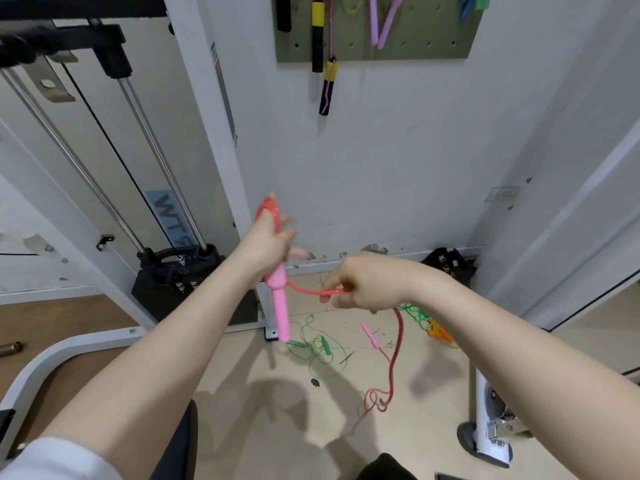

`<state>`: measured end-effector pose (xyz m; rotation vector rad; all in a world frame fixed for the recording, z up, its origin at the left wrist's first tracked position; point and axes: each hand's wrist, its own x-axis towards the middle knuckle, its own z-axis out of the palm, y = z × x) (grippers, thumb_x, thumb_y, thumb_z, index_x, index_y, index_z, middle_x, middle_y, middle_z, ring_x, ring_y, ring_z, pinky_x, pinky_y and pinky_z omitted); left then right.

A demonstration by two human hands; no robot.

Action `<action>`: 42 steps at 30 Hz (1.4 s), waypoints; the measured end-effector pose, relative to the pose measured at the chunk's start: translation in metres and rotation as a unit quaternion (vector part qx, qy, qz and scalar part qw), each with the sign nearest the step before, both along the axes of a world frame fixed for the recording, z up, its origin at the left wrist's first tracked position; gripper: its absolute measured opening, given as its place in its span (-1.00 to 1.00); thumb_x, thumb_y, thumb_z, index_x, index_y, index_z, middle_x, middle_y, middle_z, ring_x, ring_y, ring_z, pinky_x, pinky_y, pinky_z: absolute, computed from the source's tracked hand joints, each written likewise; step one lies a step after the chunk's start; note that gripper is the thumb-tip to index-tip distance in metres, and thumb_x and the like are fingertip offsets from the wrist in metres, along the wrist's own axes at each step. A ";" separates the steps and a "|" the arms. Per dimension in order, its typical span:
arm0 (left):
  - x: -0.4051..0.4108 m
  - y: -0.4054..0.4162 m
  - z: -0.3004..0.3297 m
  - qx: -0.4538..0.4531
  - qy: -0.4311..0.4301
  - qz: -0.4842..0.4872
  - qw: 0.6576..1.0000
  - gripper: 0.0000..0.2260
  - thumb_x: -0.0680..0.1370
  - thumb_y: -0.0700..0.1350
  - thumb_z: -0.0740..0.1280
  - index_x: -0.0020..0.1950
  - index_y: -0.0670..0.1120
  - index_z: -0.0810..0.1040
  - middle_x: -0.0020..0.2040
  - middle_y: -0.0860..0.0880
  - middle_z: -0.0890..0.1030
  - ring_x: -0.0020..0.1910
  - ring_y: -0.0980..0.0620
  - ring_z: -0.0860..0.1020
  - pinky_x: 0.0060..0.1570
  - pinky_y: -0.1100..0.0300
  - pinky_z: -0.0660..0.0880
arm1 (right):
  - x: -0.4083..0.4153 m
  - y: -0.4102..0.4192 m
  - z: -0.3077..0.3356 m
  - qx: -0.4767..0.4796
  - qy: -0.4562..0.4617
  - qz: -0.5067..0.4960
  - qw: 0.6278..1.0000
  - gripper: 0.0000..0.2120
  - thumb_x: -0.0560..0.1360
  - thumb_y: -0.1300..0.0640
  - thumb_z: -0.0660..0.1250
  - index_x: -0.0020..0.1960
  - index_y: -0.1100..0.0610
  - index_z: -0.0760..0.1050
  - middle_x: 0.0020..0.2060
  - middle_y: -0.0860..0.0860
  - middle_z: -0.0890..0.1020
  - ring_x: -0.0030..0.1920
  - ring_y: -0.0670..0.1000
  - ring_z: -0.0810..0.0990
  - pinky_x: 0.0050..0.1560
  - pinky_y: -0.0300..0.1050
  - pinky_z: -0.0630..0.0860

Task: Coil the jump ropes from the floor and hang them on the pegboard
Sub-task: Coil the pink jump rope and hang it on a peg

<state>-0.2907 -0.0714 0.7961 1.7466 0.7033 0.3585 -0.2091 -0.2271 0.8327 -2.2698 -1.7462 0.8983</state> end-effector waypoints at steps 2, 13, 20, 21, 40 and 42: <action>0.003 -0.016 -0.002 0.040 0.047 -0.080 0.995 -0.37 0.62 -0.19 0.16 0.53 0.07 -0.18 0.16 -0.07 0.54 -0.56 0.12 0.52 -0.47 0.27 0.48 | 0.001 0.002 0.011 0.062 -0.044 0.004 0.997 -0.84 0.50 0.12 0.32 0.04 0.07 0.62 -0.39 -0.02 0.51 -0.34 -0.02 0.47 -0.27 -0.20 0.38; -0.012 -0.040 0.019 -0.115 0.051 -0.261 0.957 -0.48 0.43 0.31 0.07 0.28 0.08 0.40 -0.33 -0.19 0.61 -0.64 0.10 0.26 -0.53 0.27 0.37 | 0.025 0.004 0.010 0.257 0.048 -0.103 0.960 -0.76 0.33 0.10 0.51 -0.26 0.22 0.50 -0.47 -0.03 0.44 -0.43 -0.15 0.30 -0.37 -0.27 0.25; -0.019 -0.030 0.008 -0.209 0.080 -0.240 0.945 -0.66 0.25 -0.08 0.49 -0.06 -0.03 0.47 -0.29 0.01 0.41 -0.43 0.14 0.37 -0.54 0.32 0.33 | 0.016 0.006 0.018 0.234 0.159 -0.051 0.958 -0.74 0.41 0.21 0.44 -0.34 0.09 0.38 -0.47 -0.01 0.39 -0.42 -0.11 0.30 -0.38 -0.25 0.25; -0.021 -0.032 0.005 -0.204 0.088 -0.250 0.943 -0.66 0.27 -0.12 0.46 0.01 -0.03 0.49 -0.29 0.00 0.42 -0.43 0.14 0.39 -0.54 0.33 0.33 | 0.013 0.006 0.018 0.230 0.170 -0.039 0.957 -0.73 0.41 0.23 0.43 -0.35 0.10 0.37 -0.47 0.02 0.40 -0.41 -0.07 0.31 -0.38 -0.21 0.26; -0.041 -0.001 0.033 -0.369 -0.342 -0.026 0.864 -0.30 0.34 -0.11 0.44 0.41 0.17 0.24 0.24 -0.11 0.51 -0.09 -0.14 0.67 -0.24 0.15 0.62 | 0.037 -0.017 -0.092 0.079 0.351 -0.164 0.919 -0.83 0.54 0.25 0.26 -0.23 0.11 0.44 -0.34 0.00 0.53 -0.24 -0.07 0.49 0.05 -0.15 0.39; -0.046 0.019 0.028 -0.333 -0.358 0.073 0.869 -0.35 0.47 -0.15 0.28 0.48 0.19 0.09 0.34 -0.12 0.36 0.05 -0.18 0.62 -0.04 0.01 0.60 | 0.042 -0.026 -0.099 0.061 0.346 -0.180 0.919 -0.85 0.52 0.25 0.28 -0.21 0.09 0.47 -0.31 -0.03 0.55 -0.19 -0.06 0.51 0.08 -0.10 0.39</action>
